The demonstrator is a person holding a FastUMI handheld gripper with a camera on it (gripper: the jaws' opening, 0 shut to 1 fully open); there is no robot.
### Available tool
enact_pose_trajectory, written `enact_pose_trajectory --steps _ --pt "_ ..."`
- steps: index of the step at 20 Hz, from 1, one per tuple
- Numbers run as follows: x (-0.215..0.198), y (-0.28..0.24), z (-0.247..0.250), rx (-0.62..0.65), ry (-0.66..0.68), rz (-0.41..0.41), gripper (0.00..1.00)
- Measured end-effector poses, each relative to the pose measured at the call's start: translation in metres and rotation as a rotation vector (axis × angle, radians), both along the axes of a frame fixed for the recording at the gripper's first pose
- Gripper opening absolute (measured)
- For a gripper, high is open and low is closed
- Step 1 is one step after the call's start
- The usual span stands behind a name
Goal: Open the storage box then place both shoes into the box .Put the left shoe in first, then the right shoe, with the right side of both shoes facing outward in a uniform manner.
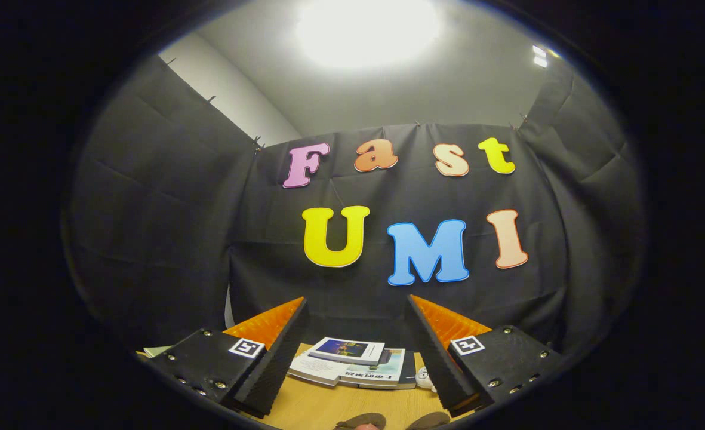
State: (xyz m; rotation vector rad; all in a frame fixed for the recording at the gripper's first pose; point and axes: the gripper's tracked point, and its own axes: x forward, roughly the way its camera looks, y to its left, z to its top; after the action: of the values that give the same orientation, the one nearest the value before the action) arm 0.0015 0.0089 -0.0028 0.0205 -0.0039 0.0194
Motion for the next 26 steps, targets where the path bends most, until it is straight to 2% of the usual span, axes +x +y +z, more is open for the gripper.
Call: enact_pose_trajectory --steps 8,13,18,26 --pt "-0.004 0.002 -0.005 0.032 0.008 0.007 0.98" --pt "-0.009 0.014 -0.014 0.086 0.028 0.04 0.98" --pt "-0.016 0.048 -0.03 0.203 0.082 0.151 0.98" --pt "-0.032 0.103 -0.085 0.491 0.303 0.3 0.98"
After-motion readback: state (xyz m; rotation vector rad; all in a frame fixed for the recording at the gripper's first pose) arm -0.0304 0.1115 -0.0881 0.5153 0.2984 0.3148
